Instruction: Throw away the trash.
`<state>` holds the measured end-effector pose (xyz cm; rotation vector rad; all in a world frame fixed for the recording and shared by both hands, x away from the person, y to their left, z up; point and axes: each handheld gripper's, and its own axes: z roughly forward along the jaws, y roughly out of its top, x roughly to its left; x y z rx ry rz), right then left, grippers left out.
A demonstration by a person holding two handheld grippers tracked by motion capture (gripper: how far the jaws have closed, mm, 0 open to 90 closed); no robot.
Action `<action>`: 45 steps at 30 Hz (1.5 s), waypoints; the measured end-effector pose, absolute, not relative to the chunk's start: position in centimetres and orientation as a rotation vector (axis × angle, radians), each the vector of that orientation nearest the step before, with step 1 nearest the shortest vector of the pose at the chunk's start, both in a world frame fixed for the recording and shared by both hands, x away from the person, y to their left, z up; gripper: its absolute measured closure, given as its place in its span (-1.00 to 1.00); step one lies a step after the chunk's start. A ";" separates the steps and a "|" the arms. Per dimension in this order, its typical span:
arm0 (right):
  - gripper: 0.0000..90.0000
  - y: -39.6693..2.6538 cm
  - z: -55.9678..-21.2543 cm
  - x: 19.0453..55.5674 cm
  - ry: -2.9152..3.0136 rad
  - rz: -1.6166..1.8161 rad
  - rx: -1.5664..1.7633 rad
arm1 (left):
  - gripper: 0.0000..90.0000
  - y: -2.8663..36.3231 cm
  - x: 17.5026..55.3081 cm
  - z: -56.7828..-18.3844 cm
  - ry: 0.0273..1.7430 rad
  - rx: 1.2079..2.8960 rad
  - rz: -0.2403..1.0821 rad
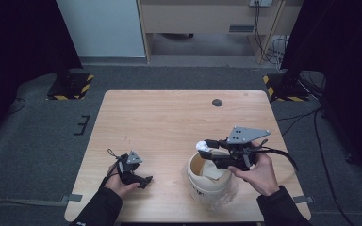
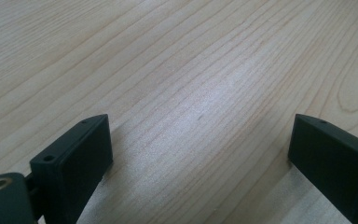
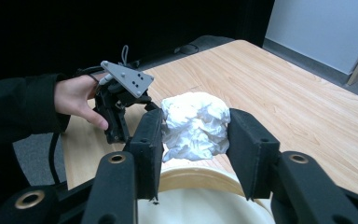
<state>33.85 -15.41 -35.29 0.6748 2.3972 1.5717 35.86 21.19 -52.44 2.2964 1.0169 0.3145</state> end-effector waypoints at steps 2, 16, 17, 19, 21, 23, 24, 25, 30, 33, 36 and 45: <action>0.20 -15.4 -35.3 33.8 2.397 1.574 0.677 | -0.88 21.2 35.9 -52.4 1.016 2.297 0.314; 0.02 -16.7 -34.6 34.2 2.298 1.617 0.723 | -0.87 21.2 35.9 -52.5 1.015 2.297 0.317; -0.04 -17.1 -34.5 34.3 2.274 1.624 0.744 | -0.87 21.2 35.9 -52.5 1.013 2.298 0.316; -0.08 -18.0 -34.6 34.8 2.221 1.627 0.780 | -0.87 21.2 35.8 -52.5 1.013 2.298 0.317; -0.14 -19.0 -34.9 35.4 2.175 1.634 0.836 | -0.87 21.2 35.8 -52.5 1.014 2.298 0.318; -0.23 -20.2 -35.4 36.1 2.126 1.628 0.888 | -0.87 21.2 35.8 -52.5 1.014 2.298 0.318; -0.30 -20.8 -35.8 36.5 2.105 1.619 0.919 | -0.87 21.2 35.8 -52.4 1.015 2.297 0.317; -0.31 -21.4 -36.1 36.9 2.085 1.609 0.951 | -0.87 21.2 35.9 -52.4 1.016 2.296 0.317; -0.42 -24.3 -38.8 38.8 2.009 1.552 1.083 | -0.87 21.2 35.9 -52.4 1.016 2.296 0.317; -0.47 -25.7 -40.5 39.6 1.987 1.506 1.149 | -0.87 21.2 35.9 -52.4 1.016 2.295 0.315; -0.49 -26.5 -41.6 40.0 1.981 1.480 1.189 | -0.87 21.2 35.9 -52.4 1.016 2.295 0.316; -0.61 -29.5 -46.4 41.2 2.001 1.310 1.304 | -0.78 21.4 35.9 -52.2 1.040 2.286 0.309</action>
